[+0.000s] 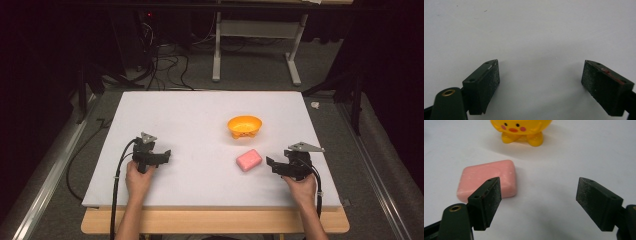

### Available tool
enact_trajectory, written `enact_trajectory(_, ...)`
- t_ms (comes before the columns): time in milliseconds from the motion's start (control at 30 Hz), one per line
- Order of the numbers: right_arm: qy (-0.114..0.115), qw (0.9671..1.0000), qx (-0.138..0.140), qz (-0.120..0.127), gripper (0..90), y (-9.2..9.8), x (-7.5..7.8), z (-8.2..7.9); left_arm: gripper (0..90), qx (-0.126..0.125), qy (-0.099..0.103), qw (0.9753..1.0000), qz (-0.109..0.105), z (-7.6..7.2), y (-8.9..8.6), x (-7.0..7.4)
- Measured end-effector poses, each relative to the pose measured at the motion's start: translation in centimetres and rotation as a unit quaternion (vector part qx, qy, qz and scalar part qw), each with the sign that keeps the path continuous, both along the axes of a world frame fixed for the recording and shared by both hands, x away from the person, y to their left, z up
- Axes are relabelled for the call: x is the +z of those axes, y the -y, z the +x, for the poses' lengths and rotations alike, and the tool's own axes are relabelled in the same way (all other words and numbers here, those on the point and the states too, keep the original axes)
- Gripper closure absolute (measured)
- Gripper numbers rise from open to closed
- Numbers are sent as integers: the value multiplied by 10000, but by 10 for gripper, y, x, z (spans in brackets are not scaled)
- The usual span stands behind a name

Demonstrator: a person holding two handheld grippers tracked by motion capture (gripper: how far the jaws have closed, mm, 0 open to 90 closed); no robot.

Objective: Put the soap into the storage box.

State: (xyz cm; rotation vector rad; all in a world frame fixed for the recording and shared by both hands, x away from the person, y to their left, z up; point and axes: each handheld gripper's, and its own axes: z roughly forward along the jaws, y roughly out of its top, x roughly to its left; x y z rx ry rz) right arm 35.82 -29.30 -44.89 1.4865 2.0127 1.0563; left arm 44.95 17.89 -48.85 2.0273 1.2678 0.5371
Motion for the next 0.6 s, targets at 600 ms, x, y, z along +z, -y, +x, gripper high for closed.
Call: enact_trajectory(600, -7, 9988, 484, -45, 142, -38, 2, -2, 154, -2, -2, 10000, -7, 0, 0, 0)
